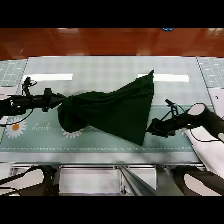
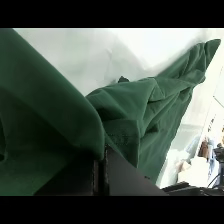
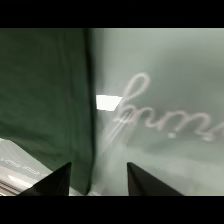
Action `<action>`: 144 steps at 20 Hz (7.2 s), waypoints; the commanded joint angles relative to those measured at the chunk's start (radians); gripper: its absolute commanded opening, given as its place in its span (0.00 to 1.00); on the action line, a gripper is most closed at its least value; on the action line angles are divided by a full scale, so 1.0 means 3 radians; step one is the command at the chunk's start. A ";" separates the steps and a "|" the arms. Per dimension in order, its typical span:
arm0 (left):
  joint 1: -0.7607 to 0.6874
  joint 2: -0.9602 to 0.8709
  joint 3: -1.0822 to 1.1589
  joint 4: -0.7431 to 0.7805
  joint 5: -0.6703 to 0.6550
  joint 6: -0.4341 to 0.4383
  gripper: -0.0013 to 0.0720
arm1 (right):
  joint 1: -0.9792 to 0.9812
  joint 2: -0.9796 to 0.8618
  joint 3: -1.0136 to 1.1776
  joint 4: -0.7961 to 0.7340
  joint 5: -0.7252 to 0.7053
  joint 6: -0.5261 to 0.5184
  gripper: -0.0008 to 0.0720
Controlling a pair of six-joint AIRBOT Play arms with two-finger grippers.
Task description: Fold the shirts.
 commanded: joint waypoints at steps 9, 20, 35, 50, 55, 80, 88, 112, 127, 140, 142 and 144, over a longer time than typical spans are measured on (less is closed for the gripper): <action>-0.0065 0.0008 0.0011 0.0003 -0.0009 0.0003 0.05 | 0.0738 -0.0731 0.0662 0.0824 -0.0710 -0.0472 0.05; 0.0149 0.1027 0.2246 0.0006 -0.0528 -0.0687 0.05 | 0.0290 -0.0253 0.4437 -0.0824 0.0590 0.0229 0.04; 0.0149 0.2230 0.4406 0.1478 -0.0131 -0.1204 0.05 | 0.0292 0.1300 0.5227 -0.1272 0.1027 0.0014 0.04; -0.0340 0.0950 0.2546 0.1114 -0.0561 -0.0895 0.05 | 0.0282 0.0320 0.3516 -0.1518 0.0937 -0.0062 0.04; -0.0777 -0.0319 0.2560 0.1119 0.0664 -0.0841 0.05 | -0.0104 -0.0779 0.3516 -0.1269 -0.0005 0.0093 0.04; 0.0392 0.1108 -0.1074 0.1319 -0.0175 -0.1338 0.71 | -0.2528 0.0000 0.0655 -0.0102 0.0300 -0.0449 0.58; 0.0354 0.1013 -0.1389 0.1134 0.0033 -0.1226 0.70 | -0.2525 0.0000 0.0539 -0.0018 0.0309 -0.0604 0.58; -0.0340 0.0702 -0.1110 0.0664 0.0429 -0.0890 0.05 | -0.1797 -0.0853 0.0748 0.0309 -0.0081 -0.0532 0.58; 0.0004 0.0890 0.0782 0.0229 -0.0032 -0.0744 0.05 | -0.0974 -0.0610 0.3204 0.0413 0.0462 -0.0245 0.04; 0.0621 0.1734 0.3911 0.0515 -0.0360 -0.1165 0.05 | -0.0978 0.1021 0.5083 -0.0690 0.0725 -0.0020 0.04; 0.0753 0.2112 0.3910 0.0833 -0.0418 -0.1109 0.05 | -0.0977 0.1225 0.5083 -0.0870 0.0912 0.0031 0.04; 0.0604 0.2417 0.3910 0.1259 -0.0367 -0.1170 0.05 | -0.0974 0.1383 0.5029 -0.1015 0.0999 0.0055 0.04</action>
